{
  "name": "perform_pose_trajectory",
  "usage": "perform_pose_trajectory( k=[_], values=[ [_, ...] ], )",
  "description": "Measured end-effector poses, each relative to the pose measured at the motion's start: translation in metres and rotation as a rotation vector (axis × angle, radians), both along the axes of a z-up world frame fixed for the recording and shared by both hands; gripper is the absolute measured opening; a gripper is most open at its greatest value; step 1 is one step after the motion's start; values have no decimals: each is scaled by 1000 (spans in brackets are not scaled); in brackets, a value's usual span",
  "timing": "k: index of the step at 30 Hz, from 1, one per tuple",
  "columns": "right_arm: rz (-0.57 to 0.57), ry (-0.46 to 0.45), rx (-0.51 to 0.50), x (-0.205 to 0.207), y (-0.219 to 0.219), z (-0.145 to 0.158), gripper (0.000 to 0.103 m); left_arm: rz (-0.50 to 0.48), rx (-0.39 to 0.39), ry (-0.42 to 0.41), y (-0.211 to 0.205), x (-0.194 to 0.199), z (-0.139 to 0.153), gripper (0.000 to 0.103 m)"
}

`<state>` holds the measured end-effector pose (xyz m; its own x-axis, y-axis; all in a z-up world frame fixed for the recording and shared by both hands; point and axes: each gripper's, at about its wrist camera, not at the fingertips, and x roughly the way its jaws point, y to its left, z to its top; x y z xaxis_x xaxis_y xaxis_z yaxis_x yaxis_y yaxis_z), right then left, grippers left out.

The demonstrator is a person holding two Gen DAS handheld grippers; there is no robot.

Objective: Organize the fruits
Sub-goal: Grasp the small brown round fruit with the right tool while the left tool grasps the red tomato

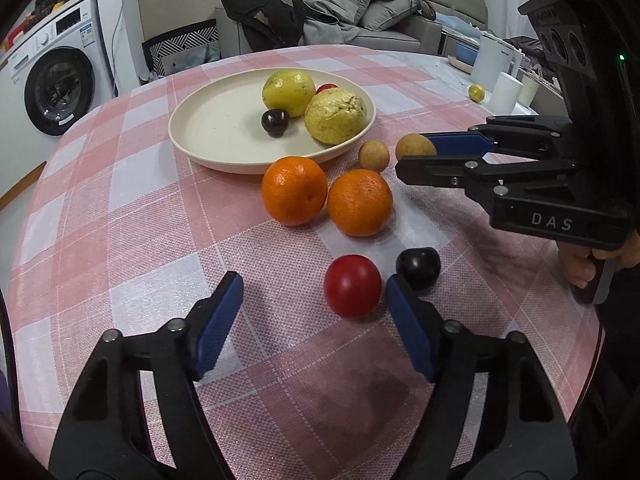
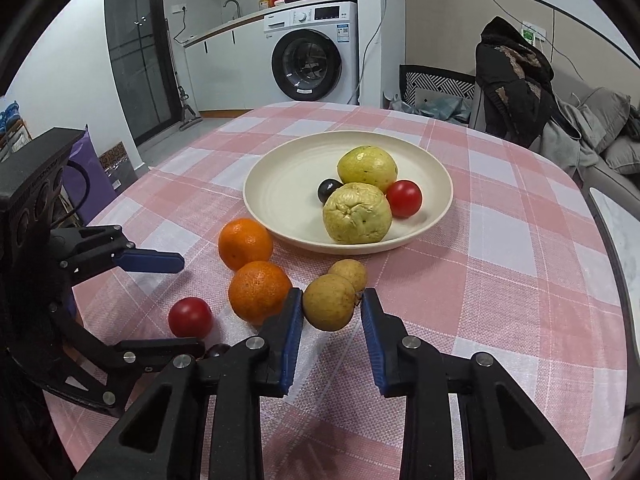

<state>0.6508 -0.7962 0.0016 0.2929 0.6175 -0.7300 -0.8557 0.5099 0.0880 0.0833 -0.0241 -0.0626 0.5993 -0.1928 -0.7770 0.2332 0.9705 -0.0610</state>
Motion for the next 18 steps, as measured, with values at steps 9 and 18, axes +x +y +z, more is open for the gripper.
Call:
perform_pose_trajectory(
  k=[9, 18],
  values=[
    [-12, 5, 24, 3, -5, 2, 30, -48, -52, 9, -3, -1, 0, 47],
    [-10, 5, 33, 3, -6, 3, 30, -60, -69, 10, -4, -3, 1, 38]
  ],
)
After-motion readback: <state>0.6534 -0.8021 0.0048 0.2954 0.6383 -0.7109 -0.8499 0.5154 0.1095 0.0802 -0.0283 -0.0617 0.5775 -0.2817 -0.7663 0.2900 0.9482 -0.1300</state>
